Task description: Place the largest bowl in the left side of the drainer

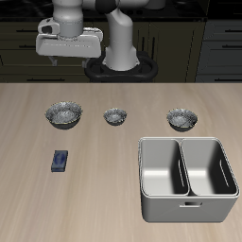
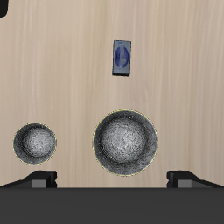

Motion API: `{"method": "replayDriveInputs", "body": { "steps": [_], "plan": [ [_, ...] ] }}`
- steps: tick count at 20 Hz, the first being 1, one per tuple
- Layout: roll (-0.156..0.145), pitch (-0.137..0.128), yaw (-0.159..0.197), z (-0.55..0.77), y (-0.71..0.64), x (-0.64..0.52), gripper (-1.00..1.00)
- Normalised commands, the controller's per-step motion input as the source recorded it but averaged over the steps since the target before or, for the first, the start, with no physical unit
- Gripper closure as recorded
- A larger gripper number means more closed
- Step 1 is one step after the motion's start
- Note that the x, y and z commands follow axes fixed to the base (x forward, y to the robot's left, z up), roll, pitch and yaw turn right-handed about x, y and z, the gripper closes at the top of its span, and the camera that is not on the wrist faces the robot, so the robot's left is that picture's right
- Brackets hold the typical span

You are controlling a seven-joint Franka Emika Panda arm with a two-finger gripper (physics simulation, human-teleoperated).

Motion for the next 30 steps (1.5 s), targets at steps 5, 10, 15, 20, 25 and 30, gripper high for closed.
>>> {"method": "replayDriveInputs", "body": {
  "steps": [5, 10, 15, 20, 25, 30],
  "plan": [
    [0.009, 0.006, 0.001, -0.12, -0.02, 0.00, -1.00],
    [0.014, -0.004, -0.005, -0.11, 0.02, -0.03, -1.00],
    [-0.003, 0.007, -0.001, -0.21, -0.04, -0.02, -1.00],
    [-0.011, 0.023, 0.014, -0.31, -0.07, 0.01, -1.00],
    [-0.002, 0.008, 0.009, -0.29, -0.01, -0.03, -1.00],
    [-0.017, -0.018, 0.005, -0.17, 0.02, -0.01, -1.00]
  ]
}}
